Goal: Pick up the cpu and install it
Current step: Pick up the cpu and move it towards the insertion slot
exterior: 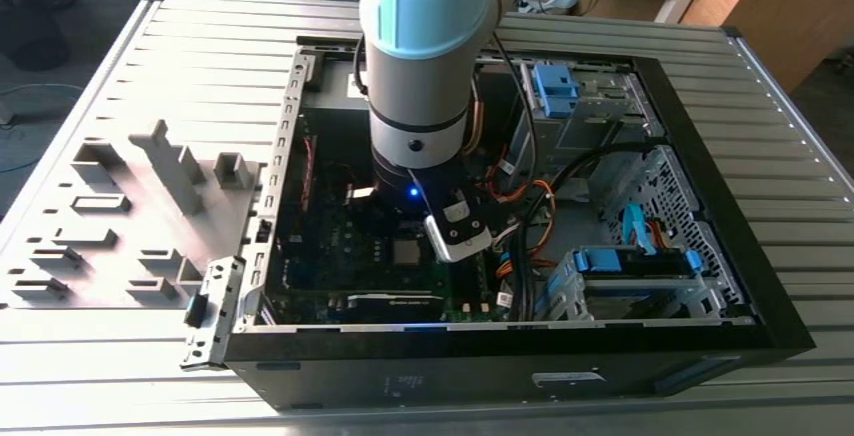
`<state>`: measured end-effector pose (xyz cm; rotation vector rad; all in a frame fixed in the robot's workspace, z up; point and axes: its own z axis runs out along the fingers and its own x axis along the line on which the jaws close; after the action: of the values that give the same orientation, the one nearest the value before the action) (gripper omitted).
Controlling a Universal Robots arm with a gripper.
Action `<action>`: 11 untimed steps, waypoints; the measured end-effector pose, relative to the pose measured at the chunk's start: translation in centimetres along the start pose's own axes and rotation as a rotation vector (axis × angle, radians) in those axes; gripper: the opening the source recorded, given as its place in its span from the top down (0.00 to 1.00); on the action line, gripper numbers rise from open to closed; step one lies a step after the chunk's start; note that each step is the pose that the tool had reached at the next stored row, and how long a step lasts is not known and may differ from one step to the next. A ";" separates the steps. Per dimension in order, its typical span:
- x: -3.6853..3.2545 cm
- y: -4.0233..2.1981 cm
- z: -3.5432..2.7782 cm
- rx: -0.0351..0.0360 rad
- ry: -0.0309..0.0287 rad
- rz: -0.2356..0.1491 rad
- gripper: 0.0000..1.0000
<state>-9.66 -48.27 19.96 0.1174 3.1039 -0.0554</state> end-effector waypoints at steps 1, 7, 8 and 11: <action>0.00 0.00 0.02 -0.0001 0.0000 0.000 0.47; 0.38 0.23 0.30 0.0001 0.0000 0.000 0.47; 0.40 0.23 0.32 0.0002 0.0001 0.000 0.47; 0.40 0.24 0.35 0.0015 -0.0001 0.000 0.47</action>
<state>-10.03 -48.02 19.58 0.1174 3.1038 -0.0577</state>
